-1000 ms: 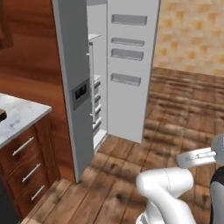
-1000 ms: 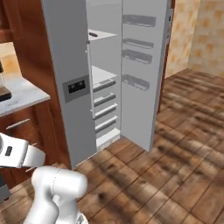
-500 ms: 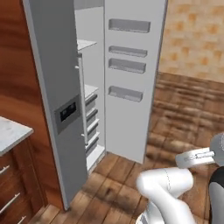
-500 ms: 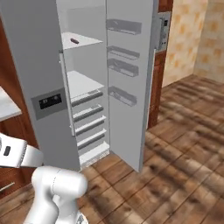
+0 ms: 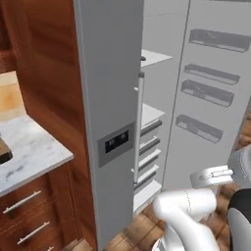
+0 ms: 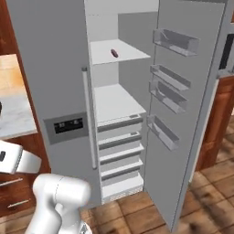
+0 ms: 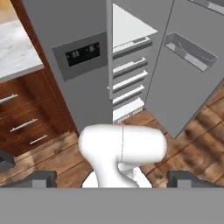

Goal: Retrieve the sausage and cheese from the fridge and place them on the cutting board on the counter.

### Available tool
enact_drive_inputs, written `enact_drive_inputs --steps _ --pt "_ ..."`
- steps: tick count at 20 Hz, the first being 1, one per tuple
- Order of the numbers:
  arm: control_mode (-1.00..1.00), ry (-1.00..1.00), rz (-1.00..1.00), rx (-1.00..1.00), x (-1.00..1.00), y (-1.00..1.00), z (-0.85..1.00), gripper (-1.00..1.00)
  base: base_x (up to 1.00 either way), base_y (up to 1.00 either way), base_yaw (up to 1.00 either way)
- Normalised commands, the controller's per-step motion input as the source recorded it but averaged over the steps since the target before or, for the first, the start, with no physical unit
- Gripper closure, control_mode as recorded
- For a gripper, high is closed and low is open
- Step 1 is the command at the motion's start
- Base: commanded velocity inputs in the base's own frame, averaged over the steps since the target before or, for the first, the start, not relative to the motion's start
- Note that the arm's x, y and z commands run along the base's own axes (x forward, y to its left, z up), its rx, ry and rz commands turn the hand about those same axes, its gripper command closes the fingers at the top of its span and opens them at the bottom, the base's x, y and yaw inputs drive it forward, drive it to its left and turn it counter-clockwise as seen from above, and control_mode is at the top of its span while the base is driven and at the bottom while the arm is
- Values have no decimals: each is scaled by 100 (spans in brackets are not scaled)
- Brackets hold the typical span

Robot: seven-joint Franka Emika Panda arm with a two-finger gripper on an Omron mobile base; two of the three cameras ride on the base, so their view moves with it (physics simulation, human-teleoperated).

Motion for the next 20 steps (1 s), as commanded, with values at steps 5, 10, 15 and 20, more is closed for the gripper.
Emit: enact_drive_inputs --steps 5,10,15,20 --pt "100 0 0 0 0 0 0 -100 80 -83 6" --pt "100 0 0 0 0 0 0 -100 100 -23 13" --pt "100 0 0 0 0 0 0 -100 90 10 21" --pt "100 0 0 0 0 0 0 -100 63 2 16"
